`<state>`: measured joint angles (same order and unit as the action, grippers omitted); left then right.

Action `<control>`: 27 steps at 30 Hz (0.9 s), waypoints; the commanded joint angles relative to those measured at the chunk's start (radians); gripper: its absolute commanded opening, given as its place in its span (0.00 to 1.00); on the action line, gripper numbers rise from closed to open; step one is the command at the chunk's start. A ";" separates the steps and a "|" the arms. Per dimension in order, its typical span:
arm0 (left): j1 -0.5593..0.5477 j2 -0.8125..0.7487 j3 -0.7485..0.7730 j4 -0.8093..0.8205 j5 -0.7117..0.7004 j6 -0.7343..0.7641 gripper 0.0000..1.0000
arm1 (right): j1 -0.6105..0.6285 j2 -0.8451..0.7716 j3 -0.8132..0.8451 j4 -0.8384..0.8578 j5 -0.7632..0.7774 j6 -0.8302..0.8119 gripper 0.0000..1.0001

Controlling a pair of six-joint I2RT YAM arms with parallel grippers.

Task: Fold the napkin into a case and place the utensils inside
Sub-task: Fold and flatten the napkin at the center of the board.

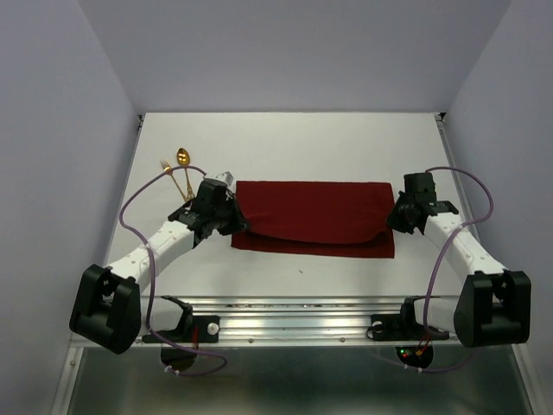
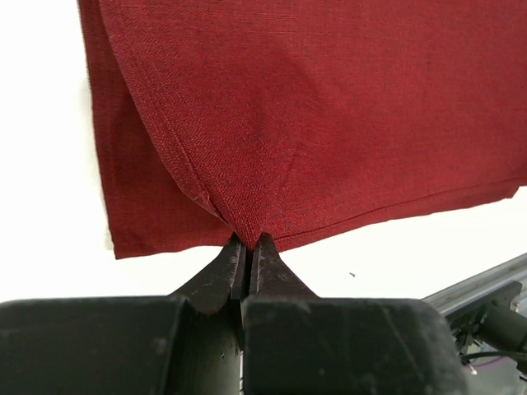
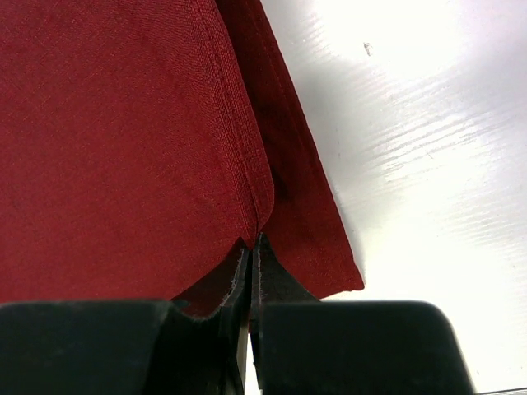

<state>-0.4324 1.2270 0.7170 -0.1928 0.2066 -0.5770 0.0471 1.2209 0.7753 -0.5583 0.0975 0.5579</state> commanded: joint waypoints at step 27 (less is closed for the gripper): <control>-0.012 -0.041 -0.109 0.049 -0.019 -0.061 0.00 | -0.001 -0.112 -0.073 -0.098 0.021 0.146 0.04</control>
<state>-0.4389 1.1835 0.6212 -0.1982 0.1825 -0.6376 0.0471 1.1126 0.6964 -0.6666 0.0792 0.6865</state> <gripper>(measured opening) 0.058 0.044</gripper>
